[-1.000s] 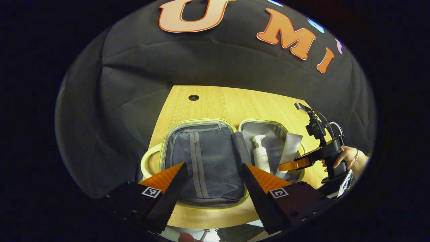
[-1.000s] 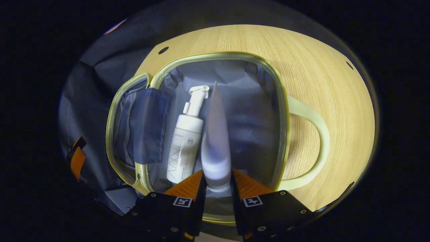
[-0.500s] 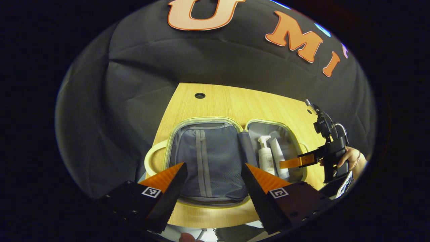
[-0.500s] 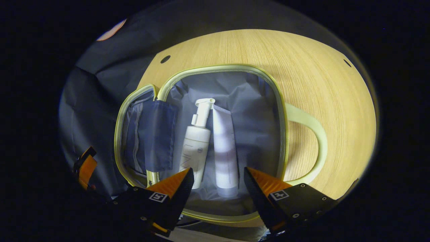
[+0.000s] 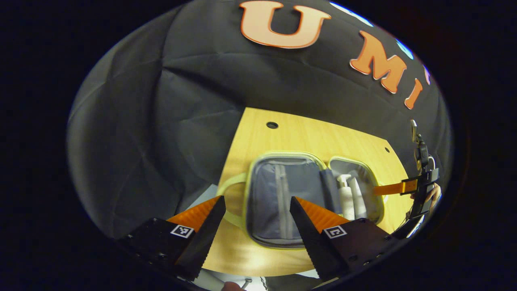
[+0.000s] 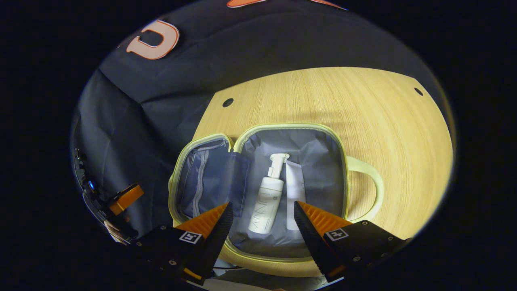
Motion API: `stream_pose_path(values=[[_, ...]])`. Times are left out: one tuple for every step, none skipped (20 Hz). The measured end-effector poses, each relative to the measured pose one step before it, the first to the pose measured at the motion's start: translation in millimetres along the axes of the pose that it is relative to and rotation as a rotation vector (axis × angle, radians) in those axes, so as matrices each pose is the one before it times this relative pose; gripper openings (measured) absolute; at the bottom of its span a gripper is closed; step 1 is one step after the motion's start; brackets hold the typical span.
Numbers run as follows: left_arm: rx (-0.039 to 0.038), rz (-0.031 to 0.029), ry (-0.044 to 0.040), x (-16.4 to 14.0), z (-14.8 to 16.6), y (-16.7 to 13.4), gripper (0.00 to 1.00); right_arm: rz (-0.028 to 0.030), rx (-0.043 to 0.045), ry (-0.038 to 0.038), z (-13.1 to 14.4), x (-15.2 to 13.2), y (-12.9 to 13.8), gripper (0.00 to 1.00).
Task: First open the suitcase, pack the skin care products into it, and then close the suitcase.
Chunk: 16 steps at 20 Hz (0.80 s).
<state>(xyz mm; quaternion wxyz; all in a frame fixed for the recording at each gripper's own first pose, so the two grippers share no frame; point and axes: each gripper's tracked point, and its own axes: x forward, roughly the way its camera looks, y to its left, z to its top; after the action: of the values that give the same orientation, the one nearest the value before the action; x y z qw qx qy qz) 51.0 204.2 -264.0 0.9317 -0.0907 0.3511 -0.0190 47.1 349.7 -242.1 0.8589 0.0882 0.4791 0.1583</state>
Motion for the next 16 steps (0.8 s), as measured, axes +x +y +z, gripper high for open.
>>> stream_pose_path(values=[[-0.01601,-0.00303,-0.0084,3.32,0.79,13.04,1.0,0.00035,0.00635,-0.01251,0.52,-3.82,4.01,0.95],[-0.02573,-0.00452,-0.00078,4.18,-0.77,13.72,1.0,0.00519,0.00134,-0.01674,1.23,-3.5,5.02,0.95],[-0.03061,-0.0246,0.00749,3.68,-4.36,10.36,1.0,-0.00621,0.00025,-0.01691,0.78,-2.77,2.12,0.95],[-0.03452,-0.02239,0.00211,4.56,-2.43,10.45,0.99,-0.00815,-0.0016,-0.00938,-0.96,-1.76,0.45,0.95],[-0.0322,-0.02981,0.00332,5.98,-5.04,8.84,0.99,-0.00436,-0.0022,-0.00444,-1.28,-1.75,1.55,0.95],[-0.03526,-0.02265,0.00219,7.51,-4.04,8.23,0.99,-0.00429,-0.00129,0.00087,-2.27,-1.69,2.29,0.95],[-0.03512,-0.03808,0.00911,6.04,-6.42,6.47,0.99,-0.00369,0.00183,0.00041,-1.13,-0.99,0.75,0.95],[-0.03367,-0.03622,0.00441,3.17,-4.92,2.58,0.99,-0.00263,0.00539,-0.00218,0.1,-2.84,2.06,0.95],[-0.02854,-0.02505,-0.00369,7.49,-2.36,5.88,0.99,-0.00115,0.00497,-0.00337,0.45,-1.41,1.32,0.95],[-0.0312,-0.02347,0.00186,7.44,-3.11,3.75,0.99,-0.00217,0.00223,-0.00224,-0.26,-0.17,1.25,0.95],[-0.03924,-0.03174,0.00321,6.02,-5.45,1.23,0.98,-0.00786,0.00227,0.00132,-0.46,-0.52,-0.63,0.95],[-0.04277,-0.04316,0.00463,7.6,-4.24,-0.63,0.99,-0.00523,0.00145,-0.00138,-0.91,-2.67,-0.28,0.95],[-0.04904,-0.03567,-0.00849,7.22,-1.47,1.99,0.99,-0.00735,0.00404,0.00246,-0.7,-1.48,-0.77,0.95],[-0.04792,-0.03488,-0.01006,6.26,1.48,1.35,0.99,-0.00758,0.0055,0.00289,-0.98,-1.82,-0.36,0.95],[-0.04785,-0.02147,-0.00947,5.5,-0.11,4.49,0.99,-0.00817,0.00581,0.00093,-0.73,-1.81,-1.6,0.95],[-0.04158,-0.01506,-0.00042,6.35,-0.01,3.45,0.98,-0.00831,0.00569,0.00047,-0.49,-1.64,-1.87,0.95]])
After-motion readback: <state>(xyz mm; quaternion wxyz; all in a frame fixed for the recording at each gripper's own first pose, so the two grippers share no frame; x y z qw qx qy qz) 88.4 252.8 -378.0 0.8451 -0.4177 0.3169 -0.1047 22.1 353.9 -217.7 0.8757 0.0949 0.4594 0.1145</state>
